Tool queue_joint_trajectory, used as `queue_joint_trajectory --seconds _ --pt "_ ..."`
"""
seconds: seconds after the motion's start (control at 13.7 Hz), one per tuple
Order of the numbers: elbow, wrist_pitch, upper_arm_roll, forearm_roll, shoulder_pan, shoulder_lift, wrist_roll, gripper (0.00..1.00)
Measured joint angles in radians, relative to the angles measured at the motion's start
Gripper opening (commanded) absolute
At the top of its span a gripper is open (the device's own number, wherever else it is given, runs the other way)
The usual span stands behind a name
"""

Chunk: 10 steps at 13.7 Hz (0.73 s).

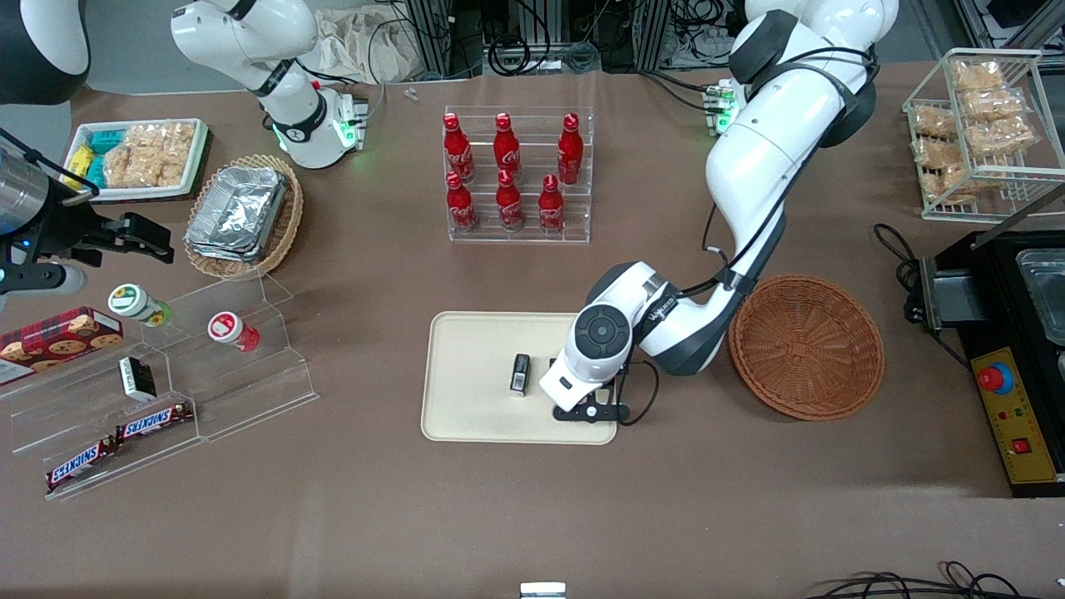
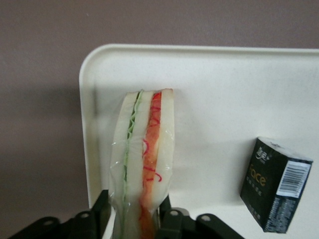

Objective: Place sandwich from basket to tray

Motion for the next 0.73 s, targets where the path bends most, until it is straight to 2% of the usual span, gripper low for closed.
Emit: queue_joint_trajectory --seconds 0.29,0.44,0.58,0.73 --pt "0.007 -0.007 0.004 0.011 0.015 -0.071 -0.004 1.00" --pt "-0.064 -0.020 0.005 0.012 0.075 -0.194 -0.003 1.00" --pt "-0.200 -0.030 0.002 0.004 0.168 -0.367 0.000 1.00" --pt "-0.347 -0.045 0.001 -0.070 0.250 -0.547 0.017 1.00"
